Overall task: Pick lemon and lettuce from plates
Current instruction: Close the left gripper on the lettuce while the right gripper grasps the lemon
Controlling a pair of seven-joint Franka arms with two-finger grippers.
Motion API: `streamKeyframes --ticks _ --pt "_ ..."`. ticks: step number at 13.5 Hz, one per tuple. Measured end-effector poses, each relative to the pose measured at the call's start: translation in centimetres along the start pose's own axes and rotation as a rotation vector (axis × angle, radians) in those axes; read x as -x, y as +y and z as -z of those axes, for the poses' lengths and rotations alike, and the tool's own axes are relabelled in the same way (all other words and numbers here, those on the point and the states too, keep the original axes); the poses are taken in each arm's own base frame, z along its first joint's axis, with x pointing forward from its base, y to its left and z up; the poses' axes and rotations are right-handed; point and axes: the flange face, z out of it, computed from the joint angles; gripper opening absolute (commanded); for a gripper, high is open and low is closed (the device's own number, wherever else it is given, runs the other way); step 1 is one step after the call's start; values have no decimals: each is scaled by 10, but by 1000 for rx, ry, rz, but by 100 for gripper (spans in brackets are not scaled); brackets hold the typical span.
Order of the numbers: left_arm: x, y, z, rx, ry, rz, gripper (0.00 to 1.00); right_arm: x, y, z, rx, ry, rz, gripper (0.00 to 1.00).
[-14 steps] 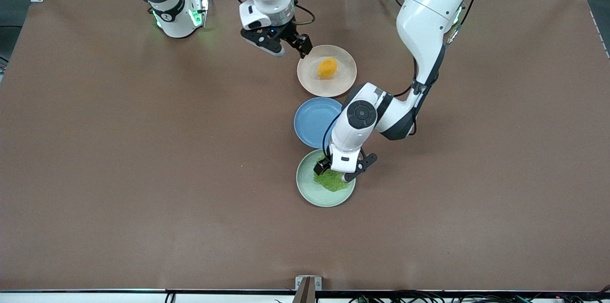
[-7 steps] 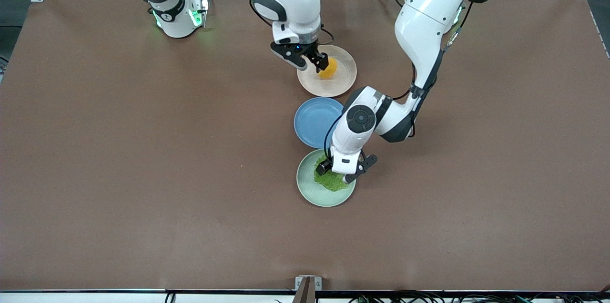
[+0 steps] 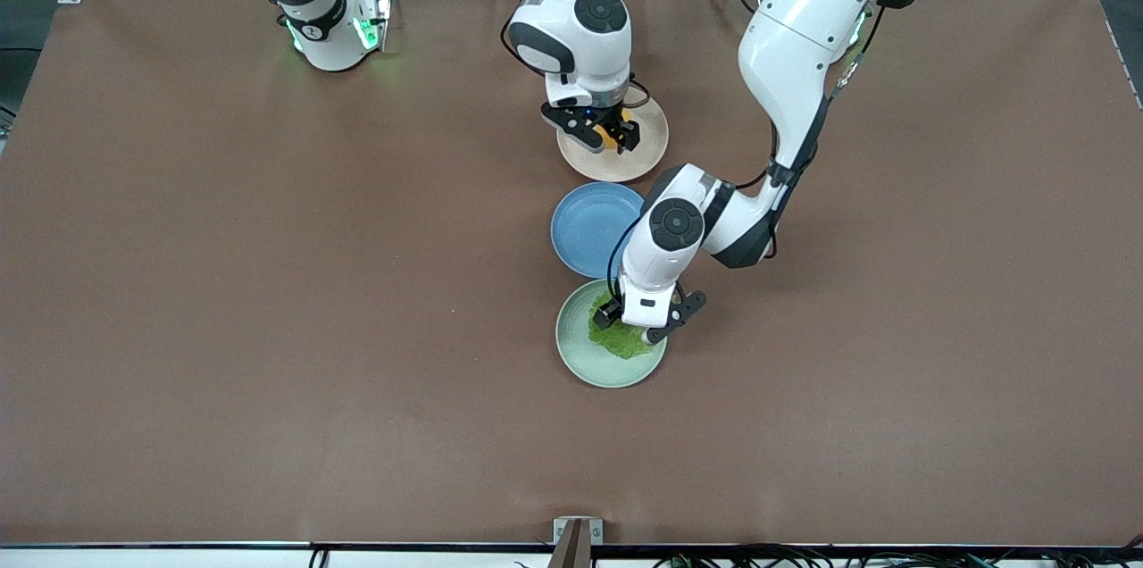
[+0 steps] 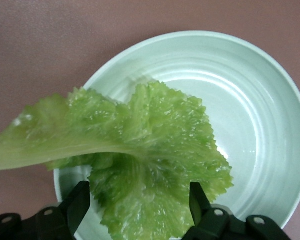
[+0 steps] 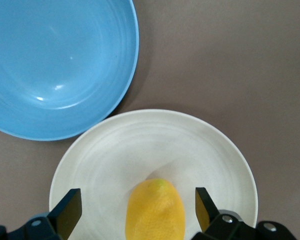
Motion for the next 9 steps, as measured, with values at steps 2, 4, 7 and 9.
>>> streamKeyframes --ticks 2,4,7,9 --pt "-1 0 -4 15 5 1 62 7 2 -9 7 -3 8 100" --pt "-1 1 -4 20 6 1 45 12 3 -19 12 -7 11 100" --pt "-1 3 -1 27 9 1 26 23 7 -29 26 -8 9 95" --pt "-2 5 1 33 10 0 18 29 9 -32 29 -7 4 93"
